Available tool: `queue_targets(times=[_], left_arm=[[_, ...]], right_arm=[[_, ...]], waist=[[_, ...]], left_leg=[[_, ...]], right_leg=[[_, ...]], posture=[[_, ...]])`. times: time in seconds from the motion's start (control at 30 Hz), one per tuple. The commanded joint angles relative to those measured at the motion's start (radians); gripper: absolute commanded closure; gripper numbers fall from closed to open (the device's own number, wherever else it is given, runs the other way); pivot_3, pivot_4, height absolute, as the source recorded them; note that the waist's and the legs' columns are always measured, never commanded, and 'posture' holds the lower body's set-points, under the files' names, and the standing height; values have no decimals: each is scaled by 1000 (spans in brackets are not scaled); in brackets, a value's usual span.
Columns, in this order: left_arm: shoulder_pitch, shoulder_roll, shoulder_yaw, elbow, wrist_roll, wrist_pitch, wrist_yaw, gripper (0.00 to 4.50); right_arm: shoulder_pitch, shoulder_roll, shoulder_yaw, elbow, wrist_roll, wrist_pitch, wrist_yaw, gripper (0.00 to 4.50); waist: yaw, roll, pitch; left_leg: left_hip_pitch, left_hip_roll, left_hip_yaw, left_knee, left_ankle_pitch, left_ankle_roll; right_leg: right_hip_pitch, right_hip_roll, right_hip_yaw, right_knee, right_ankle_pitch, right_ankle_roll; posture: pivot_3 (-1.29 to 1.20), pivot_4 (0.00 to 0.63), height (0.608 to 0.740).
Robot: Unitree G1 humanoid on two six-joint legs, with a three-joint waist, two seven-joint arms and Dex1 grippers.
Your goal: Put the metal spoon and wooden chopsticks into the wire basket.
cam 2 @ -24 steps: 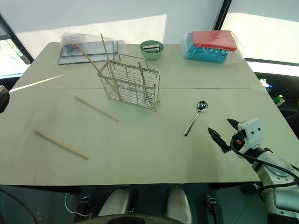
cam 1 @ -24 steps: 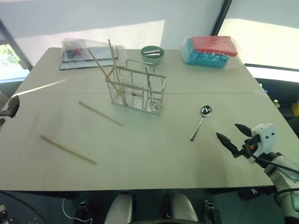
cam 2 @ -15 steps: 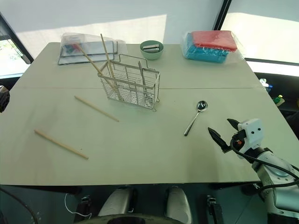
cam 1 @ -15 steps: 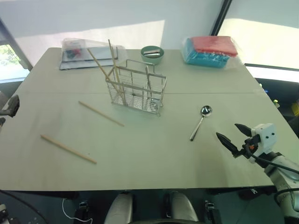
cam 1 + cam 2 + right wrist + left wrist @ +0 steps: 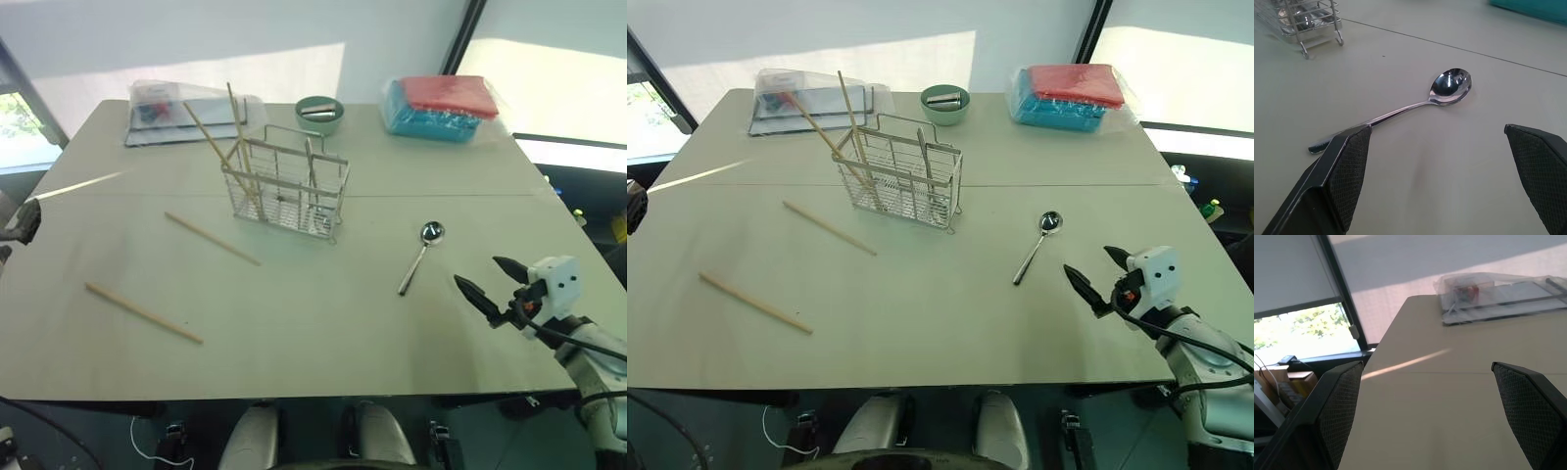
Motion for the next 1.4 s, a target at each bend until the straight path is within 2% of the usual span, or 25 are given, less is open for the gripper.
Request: queue_targets(times=[0.03, 0.27, 0.37, 0.5, 0.6, 0.7, 0.83, 1.03, 1.1, 1.23, 1.4], left_arm=[[-35, 40, -20, -62, -28, 19, -35, 72], [-85, 112, -160, -229, -179, 171, -238, 72], [-128, 147, -258, -290, -229, 211, -336, 72], [-203, 168, -393, -351, -291, 262, -452, 72], [-250, 168, -479, -382, -311, 274, -527, 72], [-309, 148, -561, -368, -305, 266, -585, 72], [-382, 110, -638, -319, -286, 266, -618, 72], [-453, 75, -708, -270, -223, 238, -642, 72], [-466, 67, -701, -279, -226, 248, -633, 72], [-462, 84, -667, -306, -244, 281, -613, 72], [-453, 105, -625, -344, -275, 338, -593, 72]], right_arm=[[-38, -43, -23, 11, -7, -36, 25, 0], [-218, -245, 18, 57, -32, -73, 184, 0], [-349, -343, 103, 110, -68, -146, 314, 0], [-582, -417, 270, 229, -130, -286, 529, 0], [-765, -418, 401, 375, -205, -441, 690, 0], [-947, -371, 534, 568, -295, -605, 836, 0], [-1131, -284, 673, 863, -428, -848, 928, 0], [-1335, -150, 802, 1212, -622, -1078, 875, 0], [-1376, -120, 841, 1289, -703, -1128, 790, 0], [-1438, -118, 971, 1386, -944, -1247, 543, 0], [-1492, -101, 1139, 1447, -1211, -1276, 233, 0]], waist=[[0, 0, 0], [-1, 1, 1], [-2, 2, 1], [-9, 4, 3], [-12, 4, 4], [-22, 5, 6], [-29, 4, 6], [-33, 6, 8], [-33, 6, 8], [-31, 6, 8], [-34, 6, 8]], left_leg=[[0, 0, 0, 0, 0, 0], [0, 0, 1, 1, 0, 0], [0, 0, 1, 0, 0, 0], [0, 0, 2, 0, 0, 0], [1, 0, 1, 0, 0, 0], [1, 0, 1, 0, 0, 0], [1, 0, 1, 0, 1, 0], [1, 1, 1, -1, 2, -3], [1, 1, 0, -1, 6, -9], [1, 1, 0, -1, 6, -10], [1, 0, 0, -1, 7, -11]], right_leg=[[0, 0, 0, 0, 0, 0], [1, 0, 0, 0, 0, 0], [1, 1, 0, 0, 0, 0], [1, 2, 0, 0, 0, 0], [1, 3, 0, -1, 0, 0], [2, 4, 0, -1, 2, 3], [2, 5, 0, -1, 2, 4], [1, 7, 1, 1, 3, 4], [1, 8, 1, 1, 3, 4], [0, 8, 2, 1, 3, 4], [0, 8, 3, 3, 2, 4]], posture=[[0, 150, 667], [0, 150, 667], [0, 150, 667], [0, 150, 667], [0, 150, 667], [0, 150, 667], [0, 150, 667], [0, 150, 667], [0, 150, 667], [0, 150, 667], [0, 150, 667]])
